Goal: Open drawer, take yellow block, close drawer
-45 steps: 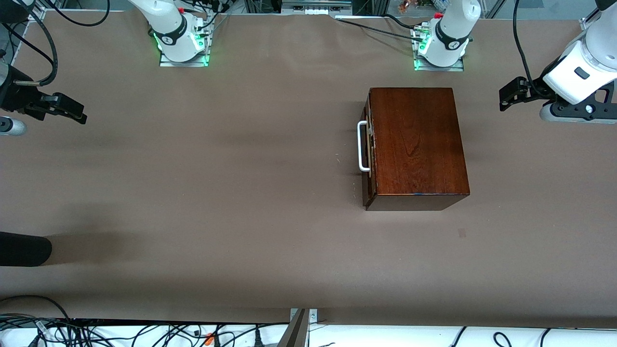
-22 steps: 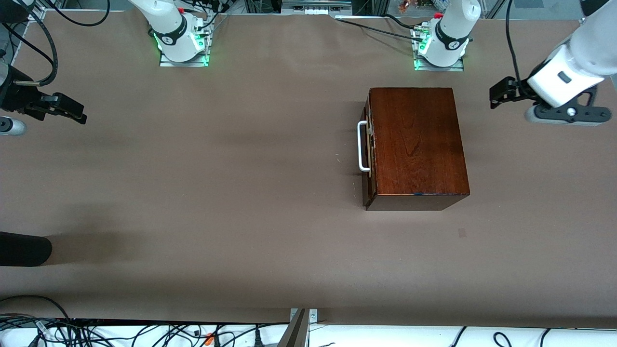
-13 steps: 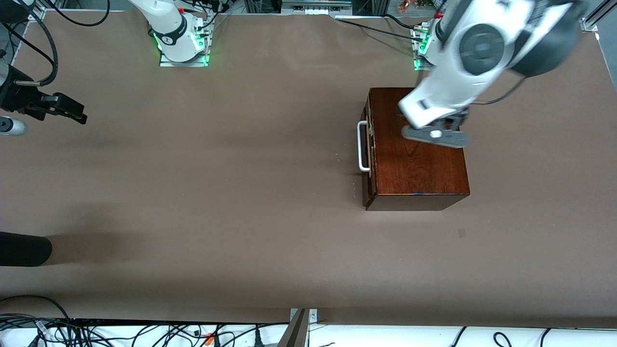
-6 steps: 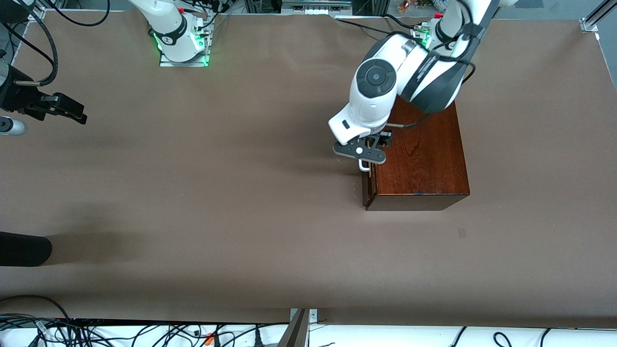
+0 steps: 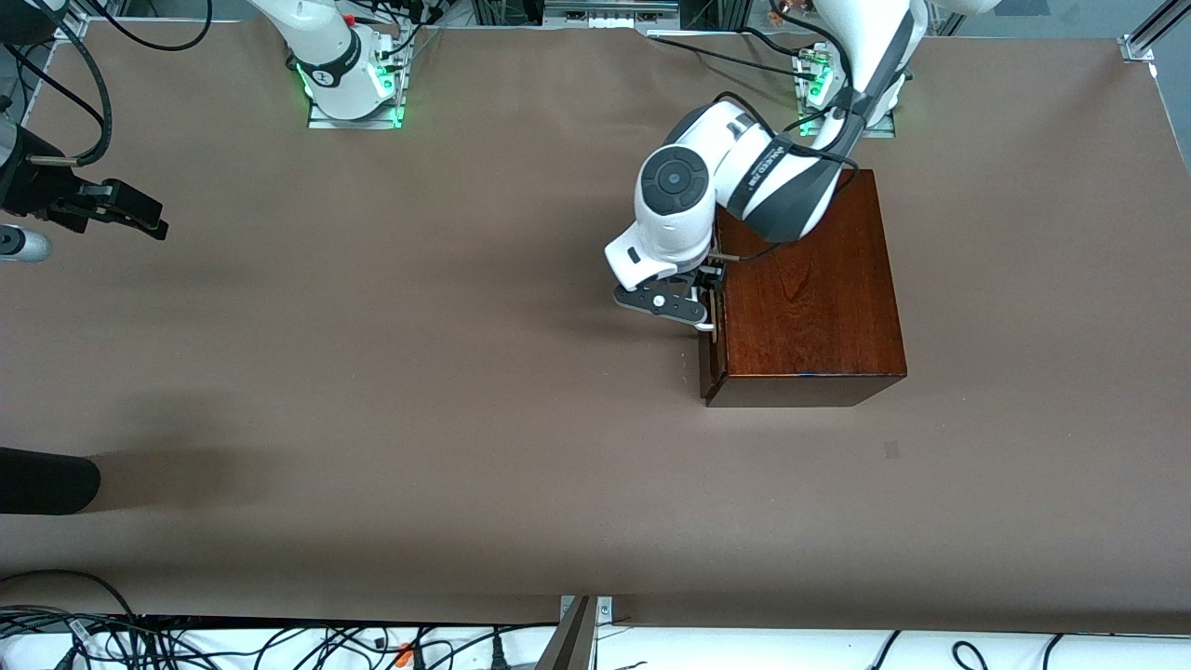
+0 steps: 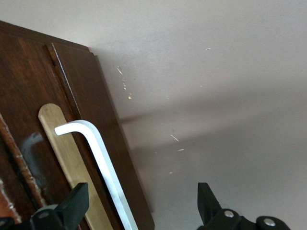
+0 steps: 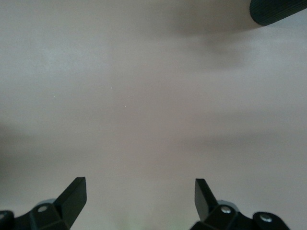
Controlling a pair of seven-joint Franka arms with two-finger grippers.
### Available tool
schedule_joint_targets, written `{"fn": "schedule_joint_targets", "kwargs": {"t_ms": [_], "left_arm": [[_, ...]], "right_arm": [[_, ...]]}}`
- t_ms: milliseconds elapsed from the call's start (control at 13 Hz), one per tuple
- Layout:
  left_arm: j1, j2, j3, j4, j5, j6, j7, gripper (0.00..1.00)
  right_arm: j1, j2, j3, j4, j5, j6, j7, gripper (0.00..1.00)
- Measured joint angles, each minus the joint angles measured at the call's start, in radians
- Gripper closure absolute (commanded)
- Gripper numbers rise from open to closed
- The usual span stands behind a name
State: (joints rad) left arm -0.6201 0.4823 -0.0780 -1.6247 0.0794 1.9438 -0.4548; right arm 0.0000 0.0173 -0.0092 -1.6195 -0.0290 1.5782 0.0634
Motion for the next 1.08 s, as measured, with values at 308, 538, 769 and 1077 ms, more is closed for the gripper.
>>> {"fn": "schedule_joint_targets", "kwargs": {"t_ms": [308,538,769,1077], "left_arm": [[-0.026,0.017,0.001,-0.001,0.043,0.0,-0.049,0.0],[-0.026,0.032,0.01,-0.002,0.086,0.0,-0.05,0.0],[-0.029,0.037,0.009,0.0,0.095,0.001,-0.068,0.0],[-0.042,0.044,0.009,-0.001,0.136,0.002,-0.093,0.0]], "right_arm": [[0.0,0.0,0.0,0.0,0.0,0.0,0.0,0.0],[0.0,0.0,0.0,0.0,0.0,0.0,0.0,0.0],[0.0,0.0,0.0,0.0,0.0,0.0,0.0,0.0],[0.0,0.0,0.0,0.0,0.0,0.0,0.0,0.0]]}}
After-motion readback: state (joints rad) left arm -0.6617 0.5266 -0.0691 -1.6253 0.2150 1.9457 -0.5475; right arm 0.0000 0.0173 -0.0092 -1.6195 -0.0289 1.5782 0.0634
